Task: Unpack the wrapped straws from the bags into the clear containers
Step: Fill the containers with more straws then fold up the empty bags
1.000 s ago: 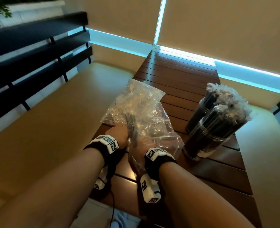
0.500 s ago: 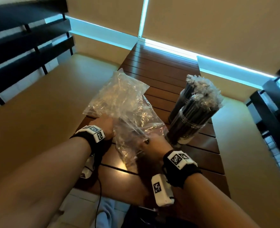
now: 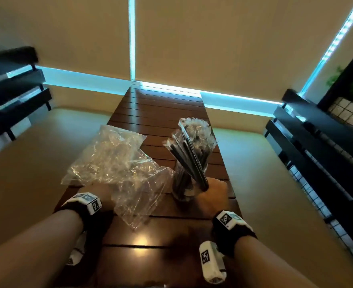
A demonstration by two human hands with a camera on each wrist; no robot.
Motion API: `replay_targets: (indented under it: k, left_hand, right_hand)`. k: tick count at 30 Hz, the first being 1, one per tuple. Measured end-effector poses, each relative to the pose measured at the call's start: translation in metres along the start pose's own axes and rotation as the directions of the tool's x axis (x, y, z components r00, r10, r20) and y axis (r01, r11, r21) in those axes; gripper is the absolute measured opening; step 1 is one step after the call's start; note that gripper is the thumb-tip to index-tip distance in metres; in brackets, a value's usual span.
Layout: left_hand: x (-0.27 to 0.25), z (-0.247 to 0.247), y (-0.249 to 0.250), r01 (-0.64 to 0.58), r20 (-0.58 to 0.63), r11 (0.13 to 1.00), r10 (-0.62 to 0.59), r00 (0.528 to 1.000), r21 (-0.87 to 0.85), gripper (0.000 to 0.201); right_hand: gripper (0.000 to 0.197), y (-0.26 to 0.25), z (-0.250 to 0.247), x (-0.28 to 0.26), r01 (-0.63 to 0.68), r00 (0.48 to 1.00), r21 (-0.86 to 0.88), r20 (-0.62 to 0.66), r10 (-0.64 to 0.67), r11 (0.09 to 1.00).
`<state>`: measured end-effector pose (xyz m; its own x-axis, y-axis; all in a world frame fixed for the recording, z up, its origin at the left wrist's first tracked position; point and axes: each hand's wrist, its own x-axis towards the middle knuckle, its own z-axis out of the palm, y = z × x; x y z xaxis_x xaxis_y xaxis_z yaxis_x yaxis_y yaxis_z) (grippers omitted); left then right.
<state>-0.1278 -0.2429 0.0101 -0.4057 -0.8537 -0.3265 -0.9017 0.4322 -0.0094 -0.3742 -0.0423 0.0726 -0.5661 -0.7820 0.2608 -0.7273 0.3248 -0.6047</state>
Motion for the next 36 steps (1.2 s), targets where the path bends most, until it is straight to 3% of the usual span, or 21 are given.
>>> replay_targets:
  k: [2,3,4,5,6,8,10,11,12,14,16,18,20,23,24,26,28,30,33,36]
  left_hand:
    - [-0.007,-0.021,0.007,0.032,-0.112,0.999,-0.036,0.993,-0.035,0.039]
    - [-0.01,-0.036,0.012,0.019,-0.235,0.992,-0.049,0.971,-0.128,0.034]
    - [-0.017,-0.054,0.018,-0.058,-0.392,0.961,-0.054,0.918,-0.269,0.032]
    - [-0.023,-0.072,0.024,-0.222,-0.538,0.88,-0.045,0.842,-0.421,0.032]
    - [-0.034,-0.091,0.034,-0.42,-0.625,0.719,-0.025,0.78,-0.553,0.032]
    - [-0.063,-0.129,0.055,-0.688,-0.688,0.258,0.107,0.718,-0.678,0.04]
    - [-0.085,-0.162,0.078,-0.662,-0.679,-0.151,0.194,0.708,-0.734,0.06]
    - [-0.091,-0.175,0.088,-0.617,-0.672,-0.273,0.211,0.71,-0.738,0.065]
    - [-0.096,-0.185,0.099,-0.588,-0.663,-0.332,0.19,0.724,-0.737,0.059]
    - [-0.101,-0.204,0.121,-0.543,-0.607,-0.372,0.073,0.792,-0.753,0.034]
    - [-0.103,-0.217,0.135,-0.492,-0.53,-0.441,-0.044,0.847,-0.751,0.039]
    - [-0.104,-0.231,0.141,-0.501,-0.505,-0.474,-0.13,0.853,-0.724,0.046]
    - [-0.108,-0.247,0.141,-0.55,-0.55,-0.493,-0.162,0.819,-0.674,0.052]
    - [-0.122,-0.274,0.139,-0.637,-0.648,-0.521,-0.193,0.736,-0.568,0.054]
    - [-0.127,-0.282,0.138,-0.67,-0.681,-0.514,-0.205,0.702,-0.536,0.054]
    - [-0.136,-0.293,0.141,-0.719,-0.733,-0.493,-0.213,0.646,-0.49,0.052]
    - [-0.14,-0.297,0.146,-0.75,-0.771,-0.477,-0.206,0.603,-0.458,0.051]
    - [-0.143,-0.3,0.154,-0.782,-0.793,-0.452,-0.225,0.566,-0.43,0.05]
    - [-0.138,-0.296,0.169,-0.819,-0.802,-0.405,-0.27,0.532,-0.407,0.042]
    - [-0.125,-0.277,0.186,-0.827,-0.813,-0.333,-0.225,0.536,-0.453,0.037]
  right_hand:
    - [0.045,-0.021,-0.002,0.014,0.047,0.996,0.041,-0.079,-0.044,0.998]
    - [0.044,-0.029,-0.003,0.021,0.063,0.994,0.057,-0.089,-0.057,0.996]
    - [0.043,-0.035,-0.002,0.028,0.068,0.995,0.049,-0.081,-0.063,0.997]
    - [0.041,-0.041,-0.002,0.033,0.05,0.997,0.033,-0.055,-0.048,0.998]
    - [0.039,-0.047,-0.004,0.036,0.028,0.999,0.03,-0.025,-0.027,0.999]
    - [0.038,-0.059,-0.007,0.039,0.031,0.999,0.024,0.011,-0.031,0.999]
    - [0.043,-0.071,-0.012,0.039,0.079,0.997,-0.006,0.029,-0.078,0.997]
    - [0.047,-0.076,-0.014,0.039,0.096,0.995,-0.013,0.028,-0.096,0.995]
    - [0.049,-0.079,-0.014,0.041,0.109,0.994,-0.005,0.021,-0.109,0.994]
    - [0.047,-0.081,-0.015,0.044,0.151,0.989,0.019,0.001,-0.151,0.988]
    - [0.047,-0.08,-0.015,0.045,0.231,0.973,0.021,-0.013,-0.231,0.973]
    - [0.055,-0.079,-0.019,0.046,0.291,0.956,0.062,0.015,-0.293,0.955]
    - [0.065,-0.078,-0.029,0.048,0.286,0.952,0.231,0.04,-0.302,0.93]
    - [0.069,-0.078,-0.049,0.054,0.07,0.989,0.561,0.068,-0.13,0.825]
    - [0.068,-0.08,-0.055,0.056,-0.038,0.992,0.681,0.111,-0.051,0.731]
    - [0.064,-0.086,-0.064,0.059,-0.236,0.968,0.877,0.252,0.019,0.417]
    - [0.069,-0.091,-0.07,0.063,-0.337,0.941,0.927,0.335,0.038,0.164]
    - [0.07,-0.094,-0.075,0.066,-0.376,0.926,0.927,0.375,0.039,0.009]
    - [0.068,-0.097,-0.08,0.069,-0.393,0.918,0.913,0.396,0.006,-0.105]
    - [0.072,-0.097,-0.079,0.064,-0.434,0.901,0.896,0.432,-0.042,-0.093]
